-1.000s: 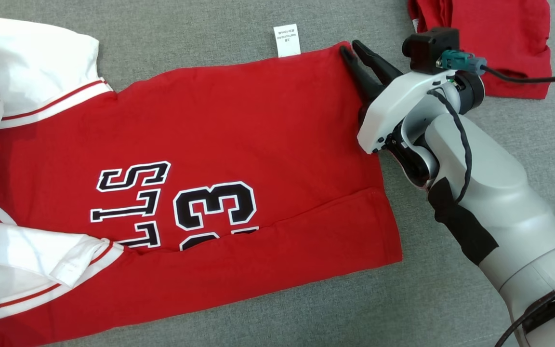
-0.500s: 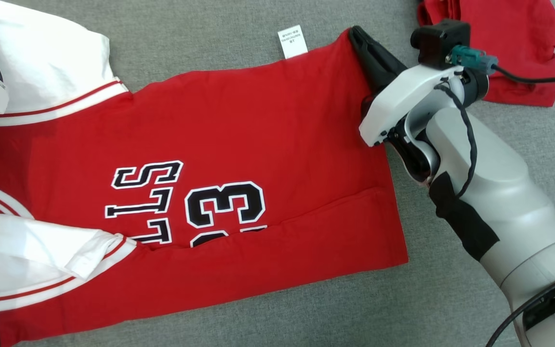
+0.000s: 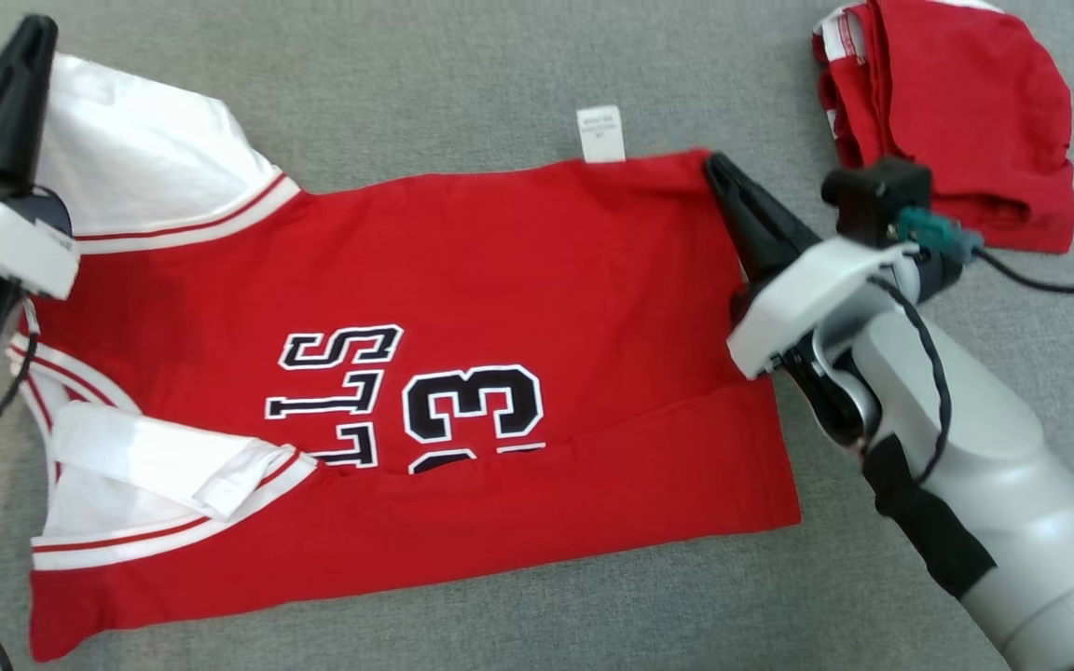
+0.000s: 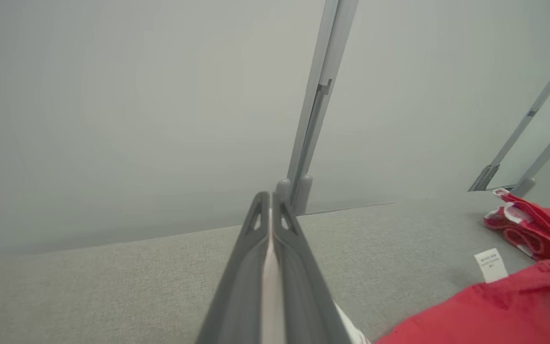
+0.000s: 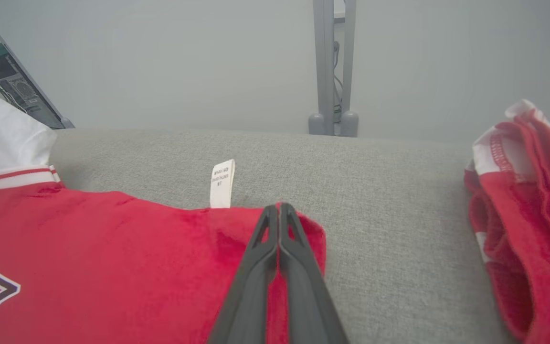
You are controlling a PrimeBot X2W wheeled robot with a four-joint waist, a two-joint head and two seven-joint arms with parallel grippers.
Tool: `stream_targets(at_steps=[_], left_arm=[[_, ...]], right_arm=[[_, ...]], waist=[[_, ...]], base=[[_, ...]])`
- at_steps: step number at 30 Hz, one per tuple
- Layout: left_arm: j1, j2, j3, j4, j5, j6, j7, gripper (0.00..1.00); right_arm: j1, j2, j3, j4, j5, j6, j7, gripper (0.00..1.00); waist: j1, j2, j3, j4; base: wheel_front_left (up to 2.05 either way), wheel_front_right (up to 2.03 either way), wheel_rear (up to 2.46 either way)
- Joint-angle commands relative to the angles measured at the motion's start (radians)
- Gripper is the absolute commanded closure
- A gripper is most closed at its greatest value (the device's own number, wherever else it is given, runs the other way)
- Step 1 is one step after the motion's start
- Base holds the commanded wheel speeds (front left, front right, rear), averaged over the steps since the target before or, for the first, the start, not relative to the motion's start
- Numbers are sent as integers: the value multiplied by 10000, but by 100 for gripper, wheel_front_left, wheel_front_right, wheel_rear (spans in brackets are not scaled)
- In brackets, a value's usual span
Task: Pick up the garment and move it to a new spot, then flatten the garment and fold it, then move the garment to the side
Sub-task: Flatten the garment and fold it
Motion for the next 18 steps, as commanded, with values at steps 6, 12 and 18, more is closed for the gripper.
stream_targets(at_steps=[6, 12, 18], left_arm=[[1549, 13, 1265, -1041, 306, -8, -39, 100], [3556, -60, 2722, -2201, 627, -8, -40, 100], [5201, -532, 3371, -3047, 1049, -8, -40, 100]], right_arm=[[969, -546, 28, -650, 432, 1, -43, 100], [1631, -1139, 332, -932, 1023, 1, -43, 100], [2042, -1589, 482, -883, 1491, 1, -43, 100]], waist=[[0, 0, -456, 223], [0, 0, -876, 431], [0, 0, -1269, 715]], base=[[0, 0, 0], [0, 0, 0], [0, 0, 0]])
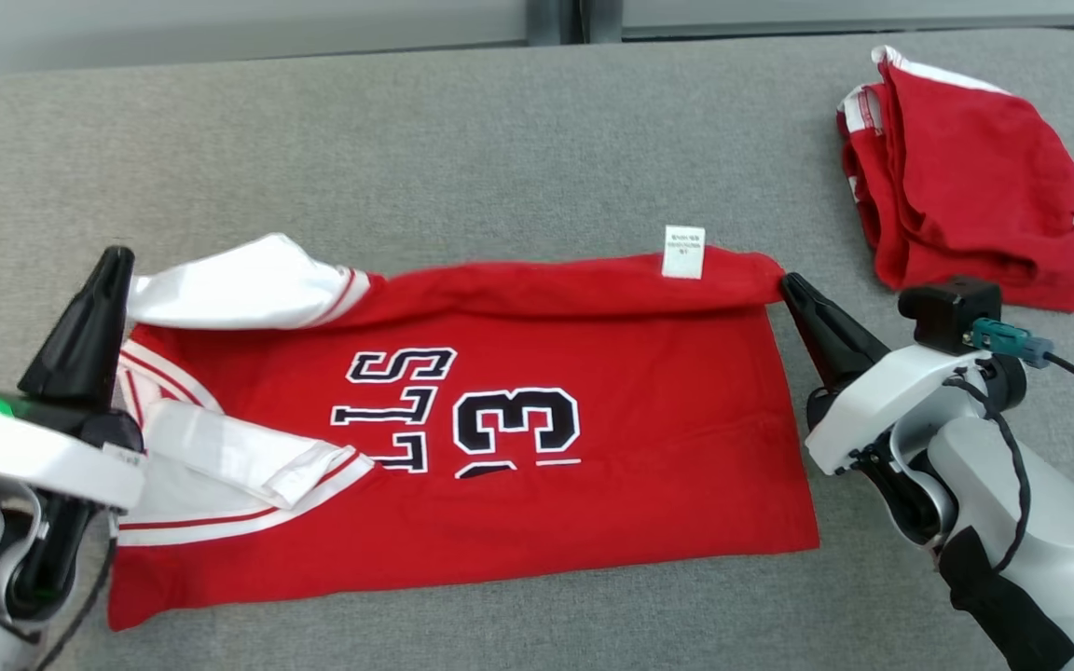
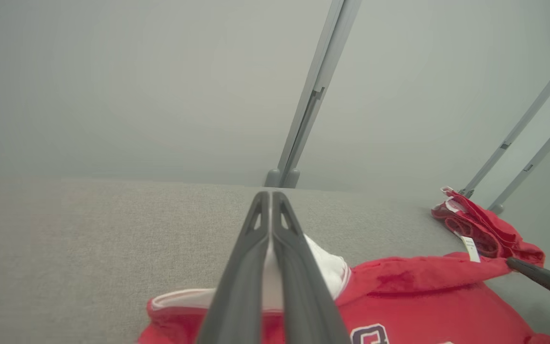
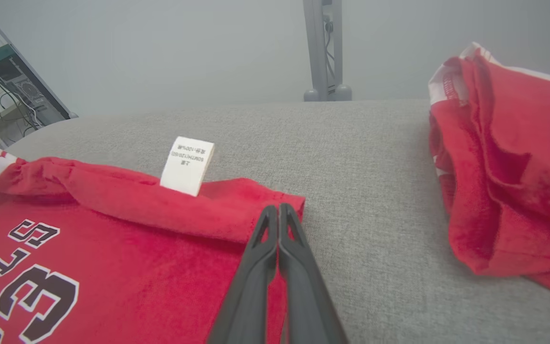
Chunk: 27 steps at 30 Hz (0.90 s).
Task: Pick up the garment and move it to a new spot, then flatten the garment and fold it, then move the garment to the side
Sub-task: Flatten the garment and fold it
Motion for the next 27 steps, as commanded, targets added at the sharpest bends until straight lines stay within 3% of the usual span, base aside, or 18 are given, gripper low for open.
stream_targets(at_steps=[1, 9, 27], left_arm=[[151, -32, 153, -79, 44, -8, -40, 100], [1692, -686, 392, -916, 504, -8, -41, 100], [2510, -1666, 575, 540, 1899, -8, -41, 100]], right_arm=[[66, -86, -6, 22, 86, 1, -43, 100], [522, -343, 209, 175, 566, 1, -45, 100], [1182, -621, 839, 4, 1494, 1, -44, 100]], waist=[[0, 0, -121, 89], [0, 0, -513, 408], [0, 0, -729, 577]], base=[[0, 0, 0], [0, 0, 0], [0, 0, 0]])
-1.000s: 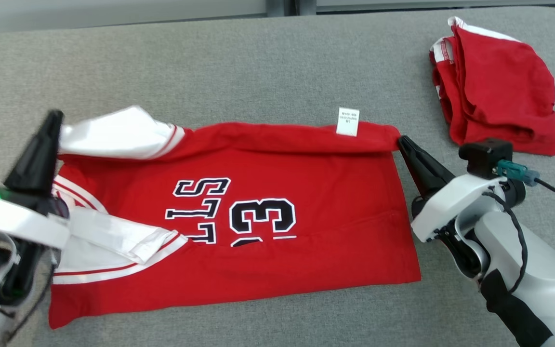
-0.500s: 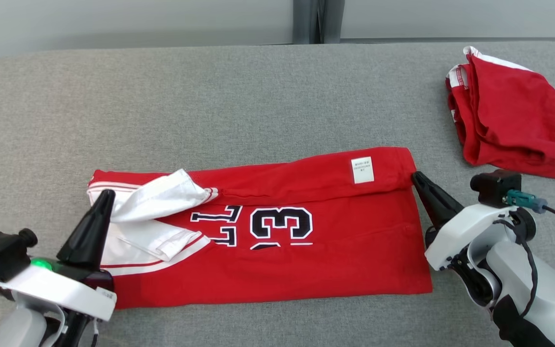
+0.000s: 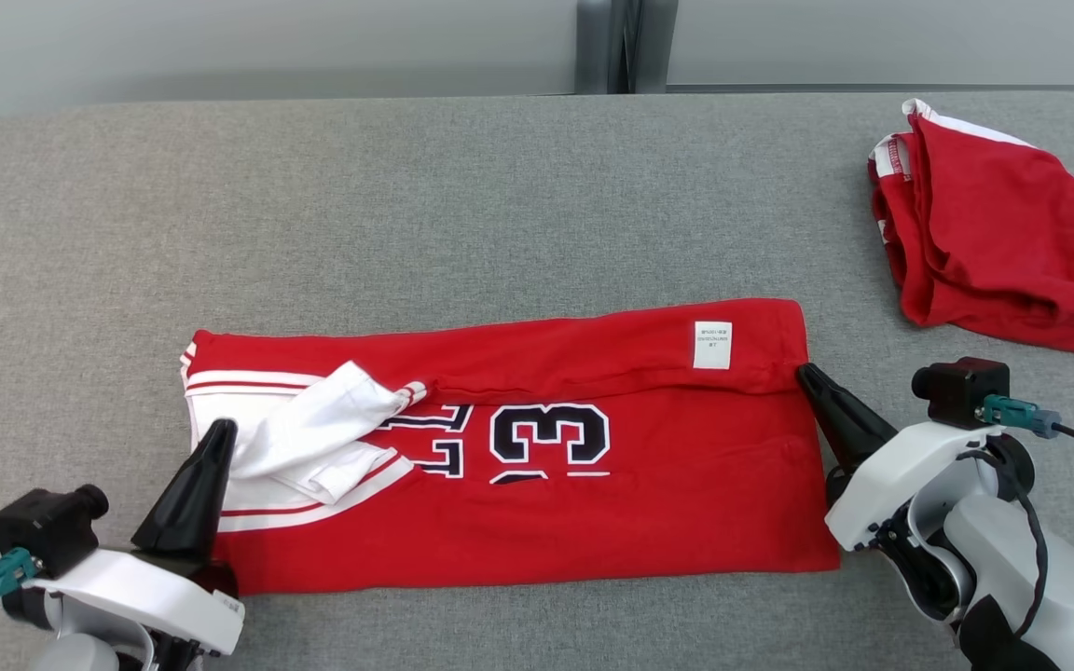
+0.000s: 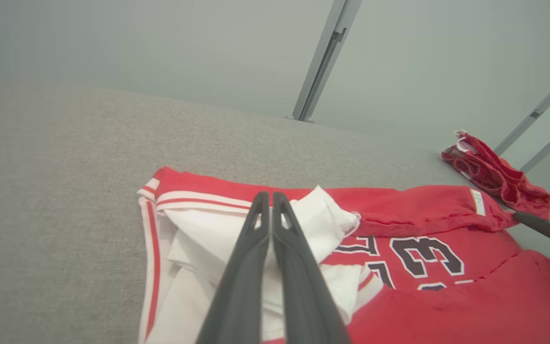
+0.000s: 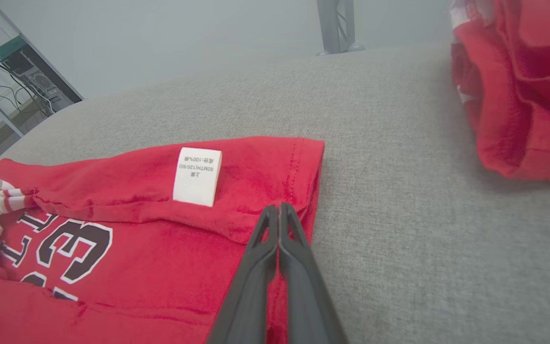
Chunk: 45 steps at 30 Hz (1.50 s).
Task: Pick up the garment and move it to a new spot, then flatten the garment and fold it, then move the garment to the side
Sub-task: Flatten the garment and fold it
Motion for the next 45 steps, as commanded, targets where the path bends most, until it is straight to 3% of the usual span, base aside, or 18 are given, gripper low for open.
stream_targets(at_steps=[1, 11, 12, 13, 14, 15, 18, 19, 20, 22, 36, 45], left_arm=[[55, 32, 33, 237, 191, -8, -41, 100], [-124, -498, -48, 1366, 415, -8, -41, 100], [-152, -543, -34, 1445, 418, -8, -41, 100], [-176, -561, 12, 1531, 464, -8, -41, 100], [-181, -612, 65, 1585, 499, -8, -41, 100], [-169, -688, 109, 1622, 513, -8, -41, 97], [-49, -824, 252, 1663, 591, -8, -41, 56], [5, -870, 291, 1670, 646, -8, -41, 32], [53, -939, 360, 1649, 680, -8, -41, 18], [132, -1044, 534, 1561, 802, -8, -41, 0], [910, -2014, 2267, 196, 2329, -9, -42, 0], [1633, -2990, 4019, -1078, 4141, -9, -42, 0]], right_arm=[[140, -80, 97, -30, 113, 1, -44, 100], [24, 48, 192, 271, 238, 1, -44, 99], [26, 77, 158, 291, 200, 1, -46, 84], [26, 99, 111, 297, 150, 1, -44, 55], [35, 120, 37, 286, 94, 1, -44, 16], [65, 144, -59, 246, 33, 1, -46, 0], [230, 185, -463, 77, -213, 1, -44, 0], [290, 197, -641, -11, -304, 1, -44, 0], [375, 221, -812, -82, -381, 1, -44, 0], [519, 223, -1175, -261, -621, 1, -44, 0], [2141, 762, -3731, -1936, -2787, 1, -30, 0], [3041, 1098, -4587, -1857, -3793, 1, -27, 0]], waist=[[0, -1, 4, -32], [0, -1, -37, -60], [0, -1, -46, -61], [0, -1, -58, -62], [0, -1, -77, -66], [0, -1, -94, -72], [0, -1, -153, -93], [0, -1, -177, -95], [0, -1, -202, -93], [0, -1, -245, -82], [0, -1, -763, 42], [0, -1, -1172, 72]], base=[[0, 0, 0], [0, 0, 0], [0, 0, 0], [0, 0, 0], [0, 0, 0], [0, 0, 0], [0, 0, 0], [0, 0, 0], [0, 0, 0], [0, 0, 0], [0, 0, 0], [0, 0, 0]])
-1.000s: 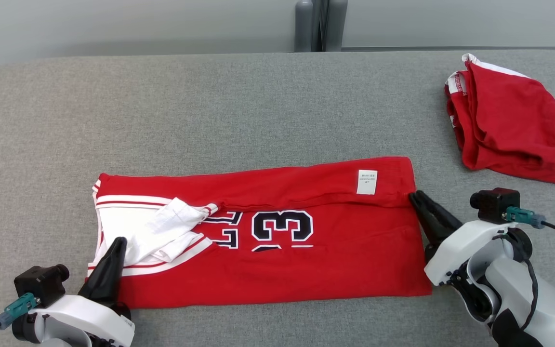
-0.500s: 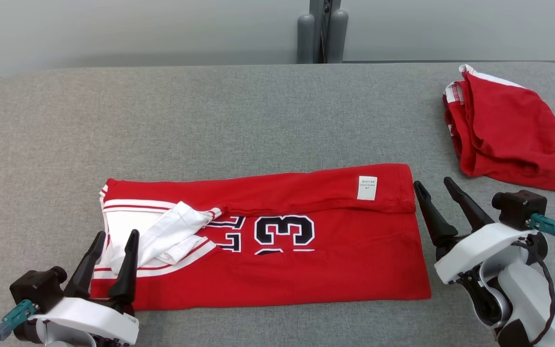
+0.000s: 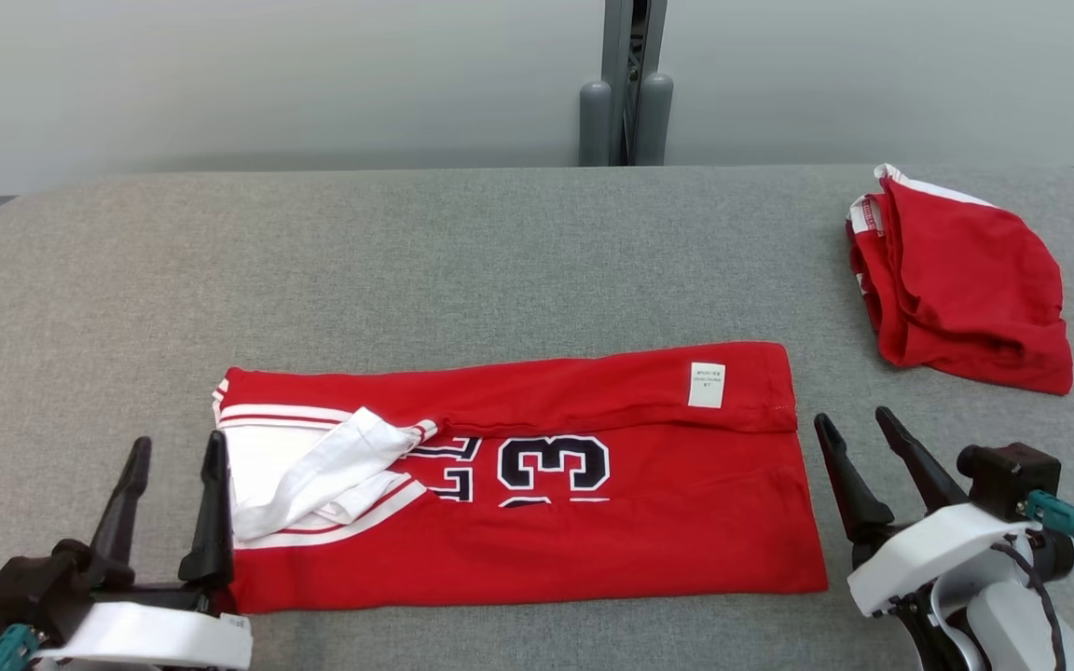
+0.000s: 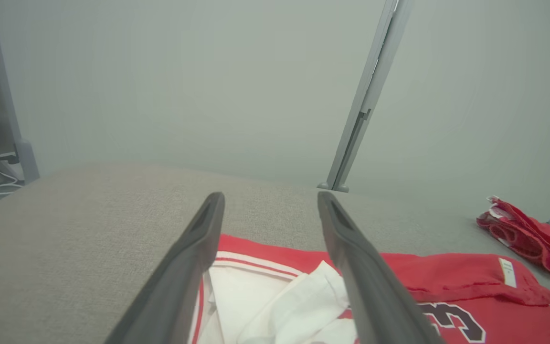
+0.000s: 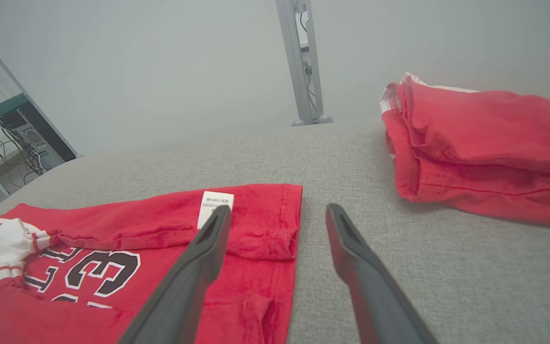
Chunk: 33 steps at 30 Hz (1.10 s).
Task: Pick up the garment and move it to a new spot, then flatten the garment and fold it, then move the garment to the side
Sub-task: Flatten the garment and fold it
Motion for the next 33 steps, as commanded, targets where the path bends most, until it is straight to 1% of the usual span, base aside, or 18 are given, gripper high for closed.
stream_targets(at_steps=[1, 2, 5, 9, 12, 17, 25, 31, 33], left_arm=[[176, -74, 262, -164, 431, -9, -40, 0], [176, -74, 262, -164, 431, -9, -40, 0], [345, -393, 708, -369, 803, -9, -40, 0], [589, -540, 927, -451, 1451, -9, -40, 0], [701, -684, 1200, -555, 1711, -9, -40, 0], [812, -802, 1308, -583, 2089, -9, -40, 0], [772, -877, 1284, -571, 2177, -9, -40, 0], [689, -887, 1086, -512, 2066, -9, -40, 0], [656, -886, 995, -477, 1973, -9, -40, 0]], right_arm=[[148, -9, -111, 79, -142, 1, -6, 0], [148, -9, -111, 79, -142, 1, -6, 0], [277, 66, -257, 263, -262, 1, -6, 0], [345, 128, -323, 672, -322, 1, 119, 0], [344, 185, -269, 890, -230, 1, 352, 0], [165, 188, -153, 1098, -68, 1, 709, 0], [-370, 161, 104, 1523, 226, 1, 1499, 0], [-842, 154, 326, 2182, 417, 1, 2050, 0], [-1069, 163, 399, 2592, 493, 1, 2366, 0]], waist=[[0, -1, -79, 9], [0, -1, -79, 9], [0, -1, -196, 30], [0, -1, -352, 92], [0, -1, -428, 154], [0, -1, -507, 266], [0, -1, -515, 407], [0, -1, -467, 570], [0, -1, -424, 632]], base=[[0, 0, 0], [0, 0, 0], [0, 0, 0], [0, 0, 0], [0, 0, 0], [0, 0, 0], [0, 0, 0], [0, 0, 0], [0, 0, 0]])
